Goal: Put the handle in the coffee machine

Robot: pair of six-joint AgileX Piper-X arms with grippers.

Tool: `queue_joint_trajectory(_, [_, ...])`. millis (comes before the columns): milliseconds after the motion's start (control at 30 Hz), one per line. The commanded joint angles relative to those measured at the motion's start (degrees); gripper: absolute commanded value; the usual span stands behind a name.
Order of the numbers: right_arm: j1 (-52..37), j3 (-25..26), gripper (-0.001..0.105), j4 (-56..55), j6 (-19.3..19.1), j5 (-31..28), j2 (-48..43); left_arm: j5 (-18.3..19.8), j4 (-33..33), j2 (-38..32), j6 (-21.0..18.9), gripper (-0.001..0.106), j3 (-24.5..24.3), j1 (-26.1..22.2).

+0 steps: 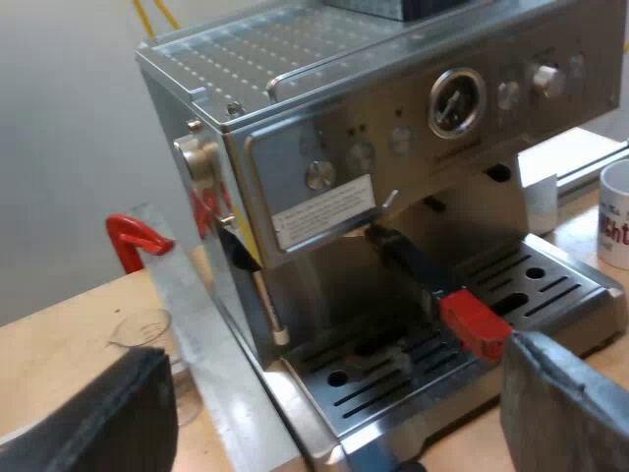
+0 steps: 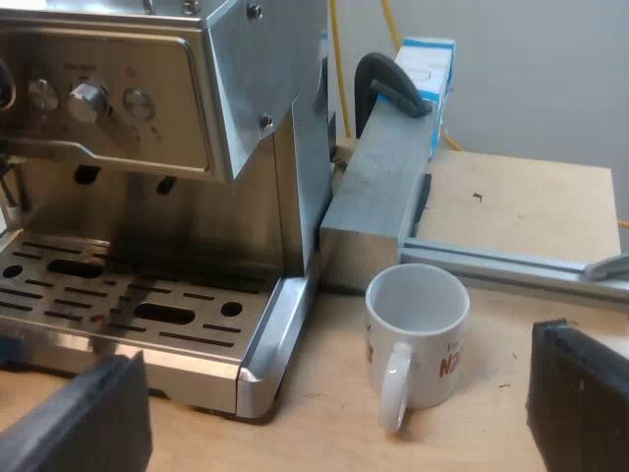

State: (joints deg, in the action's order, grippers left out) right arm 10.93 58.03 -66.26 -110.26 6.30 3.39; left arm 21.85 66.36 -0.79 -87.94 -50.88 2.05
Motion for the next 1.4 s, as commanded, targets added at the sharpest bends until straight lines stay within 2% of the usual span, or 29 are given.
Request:
queue_joint_trajectory(33, [-0.10,-0.66,0.079,0.44,0.04,0.46,-2.40,1.00,0.87,-3.31,-0.10,0.070,0.75,-0.06])
queue_joint_trajectory(200, [-0.10,-1.77,0.079,-0.57,1.09,0.46,-6.62,0.99,5.80,-6.37,1.90,0.070,1.15,-0.06])
queue_joint_trajectory(500, [-0.10,-1.38,0.079,-6.40,1.18,1.91,-6.60,1.09,9.40,-8.19,2.94,0.070,1.86,-0.25])
queue_joint_trajectory(633, [-0.10,-1.38,0.079,-6.28,1.18,2.98,-6.60,1.00,7.67,-8.05,2.94,0.070,3.12,-0.25])
queue_joint_trajectory(733, [-0.10,-1.38,0.079,-4.93,0.87,2.99,-6.60,0.64,3.88,-8.05,2.94,0.070,5.47,-0.25])
queue_joint_trajectory(833, [-0.10,-2.25,0.079,-1.51,0.87,2.99,-6.60,0.37,-0.58,-8.05,1.13,0.070,8.50,-0.25])
queue_joint_trajectory(900, [-0.10,-3.78,0.079,1.77,1.21,2.99,-6.60,-1.09,-3.69,-8.05,-0.83,0.070,10.71,-0.25])
queue_joint_trajectory(1000, [-0.10,-6.50,0.079,5.74,2.67,4.09,-6.50,-4.12,-6.69,-7.98,-0.90,0.070,13.36,-0.25])
queue_joint_trajectory(1100, [-0.10,-9.98,0.079,7.98,3.75,7.24,-6.48,-5.47,-8.80,-7.98,-0.90,0.070,15.50,-0.25])
queue_joint_trajectory(1200, [-0.10,-13.48,0.079,9.20,5.36,9.08,-6.48,-5.60,-9.49,-7.98,-0.90,0.070,16.88,-0.25])
queue_joint_trajectory(1333, [-0.10,-16.63,0.079,9.03,5.35,9.07,-6.37,-5.60,-9.67,-7.98,-0.90,0.070,18.11,-0.25])
queue_joint_trajectory(1400, [-0.10,-19.91,0.079,9.06,5.52,9.07,-6.37,-5.60,-9.67,-7.98,-0.90,0.070,18.94,-0.25])
